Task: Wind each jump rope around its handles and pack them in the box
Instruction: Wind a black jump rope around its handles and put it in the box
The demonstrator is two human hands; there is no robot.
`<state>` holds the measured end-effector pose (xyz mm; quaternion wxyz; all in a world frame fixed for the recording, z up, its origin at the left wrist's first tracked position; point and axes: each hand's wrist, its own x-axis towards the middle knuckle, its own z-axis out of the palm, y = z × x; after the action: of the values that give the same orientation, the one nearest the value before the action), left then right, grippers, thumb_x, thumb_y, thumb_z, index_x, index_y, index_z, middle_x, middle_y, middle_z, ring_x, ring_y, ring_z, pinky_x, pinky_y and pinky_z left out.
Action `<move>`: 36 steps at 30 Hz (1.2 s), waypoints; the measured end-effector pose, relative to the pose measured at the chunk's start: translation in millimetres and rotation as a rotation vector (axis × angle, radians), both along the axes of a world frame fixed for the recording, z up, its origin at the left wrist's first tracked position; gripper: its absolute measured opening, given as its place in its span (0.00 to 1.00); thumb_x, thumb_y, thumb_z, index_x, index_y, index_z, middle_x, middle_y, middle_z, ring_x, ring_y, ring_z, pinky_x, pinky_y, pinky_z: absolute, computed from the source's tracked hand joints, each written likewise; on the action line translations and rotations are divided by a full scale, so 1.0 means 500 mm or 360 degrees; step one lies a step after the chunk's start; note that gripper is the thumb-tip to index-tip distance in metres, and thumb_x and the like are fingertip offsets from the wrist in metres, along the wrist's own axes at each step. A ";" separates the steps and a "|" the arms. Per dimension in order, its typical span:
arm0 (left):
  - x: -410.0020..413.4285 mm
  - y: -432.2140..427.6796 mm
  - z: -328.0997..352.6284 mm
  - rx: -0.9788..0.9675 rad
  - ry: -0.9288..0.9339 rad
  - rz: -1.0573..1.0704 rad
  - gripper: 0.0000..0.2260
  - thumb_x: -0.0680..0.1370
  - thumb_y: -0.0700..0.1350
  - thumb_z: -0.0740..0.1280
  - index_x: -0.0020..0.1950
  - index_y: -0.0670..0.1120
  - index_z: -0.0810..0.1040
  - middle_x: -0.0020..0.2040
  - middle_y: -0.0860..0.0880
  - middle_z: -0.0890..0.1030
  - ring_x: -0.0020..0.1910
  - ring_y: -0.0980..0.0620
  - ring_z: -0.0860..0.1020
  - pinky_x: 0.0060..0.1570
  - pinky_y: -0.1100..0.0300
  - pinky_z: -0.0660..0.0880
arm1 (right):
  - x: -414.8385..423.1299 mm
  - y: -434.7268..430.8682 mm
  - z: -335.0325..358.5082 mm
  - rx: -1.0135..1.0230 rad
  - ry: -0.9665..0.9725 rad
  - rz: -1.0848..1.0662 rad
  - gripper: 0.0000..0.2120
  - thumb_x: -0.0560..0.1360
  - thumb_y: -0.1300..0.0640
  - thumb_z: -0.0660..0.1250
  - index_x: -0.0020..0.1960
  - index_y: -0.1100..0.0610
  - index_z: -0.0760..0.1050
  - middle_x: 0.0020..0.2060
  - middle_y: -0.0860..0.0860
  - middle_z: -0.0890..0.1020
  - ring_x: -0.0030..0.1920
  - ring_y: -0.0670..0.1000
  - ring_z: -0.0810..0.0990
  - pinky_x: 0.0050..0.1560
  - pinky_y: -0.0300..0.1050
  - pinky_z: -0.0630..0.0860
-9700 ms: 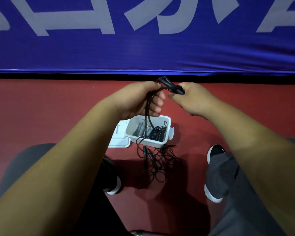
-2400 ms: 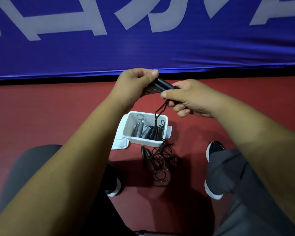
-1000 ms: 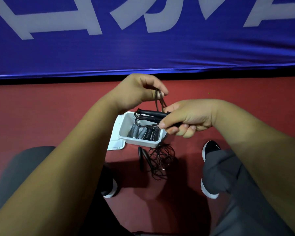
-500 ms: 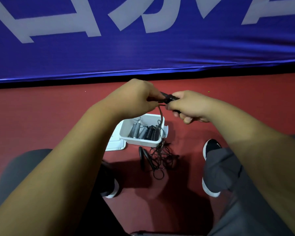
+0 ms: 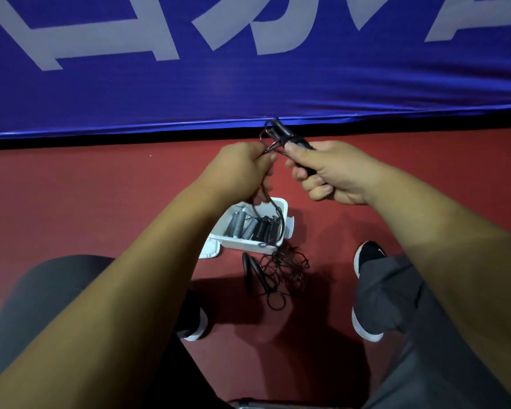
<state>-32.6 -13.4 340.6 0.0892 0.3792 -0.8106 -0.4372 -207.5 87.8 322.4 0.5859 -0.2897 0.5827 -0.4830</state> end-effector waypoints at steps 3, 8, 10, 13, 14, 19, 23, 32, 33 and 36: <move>0.005 0.000 0.006 0.0013 0.0277 -0.0096 0.12 0.87 0.47 0.62 0.47 0.45 0.79 0.44 0.44 0.87 0.40 0.51 0.84 0.49 0.48 0.80 | 0.003 0.000 0.015 -0.0009 -0.0136 -0.0083 0.29 0.72 0.31 0.69 0.54 0.57 0.73 0.33 0.48 0.71 0.28 0.43 0.57 0.23 0.35 0.53; 0.000 0.025 0.014 0.0223 0.0633 -0.0126 0.12 0.89 0.48 0.58 0.50 0.44 0.74 0.38 0.50 0.72 0.35 0.49 0.75 0.50 0.41 0.81 | 0.009 -0.009 0.026 0.0027 -0.0235 -0.0299 0.31 0.76 0.26 0.64 0.53 0.56 0.74 0.31 0.47 0.69 0.28 0.43 0.56 0.24 0.36 0.50; -0.005 0.029 0.015 0.0299 0.0671 -0.0044 0.15 0.89 0.52 0.56 0.51 0.45 0.74 0.36 0.52 0.68 0.33 0.51 0.68 0.44 0.46 0.80 | 0.010 -0.012 0.031 0.0015 -0.0282 -0.0351 0.27 0.79 0.29 0.65 0.51 0.55 0.74 0.31 0.47 0.69 0.27 0.43 0.55 0.23 0.36 0.50; -0.005 0.016 0.014 0.0246 0.0585 0.0028 0.16 0.87 0.55 0.57 0.50 0.47 0.78 0.35 0.55 0.68 0.33 0.54 0.67 0.42 0.51 0.71 | 0.006 -0.016 0.036 0.0002 -0.0359 -0.0387 0.20 0.81 0.35 0.66 0.50 0.53 0.74 0.31 0.47 0.69 0.26 0.44 0.55 0.20 0.37 0.52; -0.003 0.010 0.011 0.0187 0.0515 0.0037 0.15 0.86 0.55 0.59 0.50 0.48 0.81 0.36 0.56 0.70 0.34 0.54 0.68 0.43 0.52 0.70 | 0.006 -0.017 0.036 -0.0004 -0.0379 -0.0402 0.17 0.82 0.38 0.66 0.50 0.53 0.73 0.31 0.47 0.68 0.26 0.44 0.55 0.20 0.37 0.52; 0.002 -0.002 0.004 0.0046 0.0264 -0.0078 0.09 0.85 0.47 0.65 0.55 0.53 0.86 0.41 0.52 0.78 0.41 0.54 0.73 0.46 0.54 0.71 | 0.002 -0.017 0.032 -0.0043 -0.0462 -0.0501 0.09 0.83 0.48 0.64 0.50 0.51 0.67 0.32 0.48 0.69 0.26 0.44 0.56 0.19 0.37 0.52; 0.003 -0.010 -0.002 -0.0107 0.0036 -0.0186 0.08 0.83 0.44 0.69 0.56 0.53 0.87 0.42 0.48 0.85 0.39 0.57 0.78 0.48 0.53 0.79 | 0.001 -0.011 0.036 -0.0059 -0.0456 -0.0460 0.06 0.83 0.51 0.62 0.51 0.51 0.68 0.32 0.49 0.70 0.27 0.44 0.56 0.20 0.37 0.52; 0.003 -0.034 -0.055 0.0020 -0.0139 -0.0040 0.09 0.78 0.48 0.76 0.45 0.43 0.87 0.39 0.42 0.86 0.36 0.48 0.83 0.52 0.43 0.84 | 0.005 0.002 0.037 -0.0046 -0.0423 -0.0187 0.05 0.84 0.52 0.61 0.51 0.51 0.67 0.35 0.50 0.73 0.26 0.43 0.57 0.19 0.35 0.53; 0.001 -0.034 -0.056 0.0069 -0.0084 -0.0005 0.09 0.79 0.47 0.75 0.46 0.42 0.87 0.39 0.42 0.86 0.36 0.47 0.83 0.51 0.42 0.84 | 0.006 0.005 0.040 -0.0037 -0.0429 -0.0123 0.06 0.85 0.52 0.61 0.50 0.50 0.66 0.34 0.50 0.72 0.26 0.42 0.57 0.19 0.34 0.52; -0.004 -0.039 -0.048 0.0285 0.0137 0.0095 0.05 0.80 0.42 0.73 0.48 0.40 0.84 0.42 0.41 0.85 0.37 0.49 0.83 0.44 0.48 0.85 | 0.007 0.015 0.045 0.0008 -0.0423 0.0123 0.05 0.85 0.51 0.60 0.54 0.51 0.66 0.33 0.49 0.72 0.25 0.41 0.57 0.20 0.33 0.52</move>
<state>-34.4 -33.0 316.4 0.1027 0.3904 -0.7521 -0.5210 -204.0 95.0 344.8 0.6769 -0.2438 0.4895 -0.4927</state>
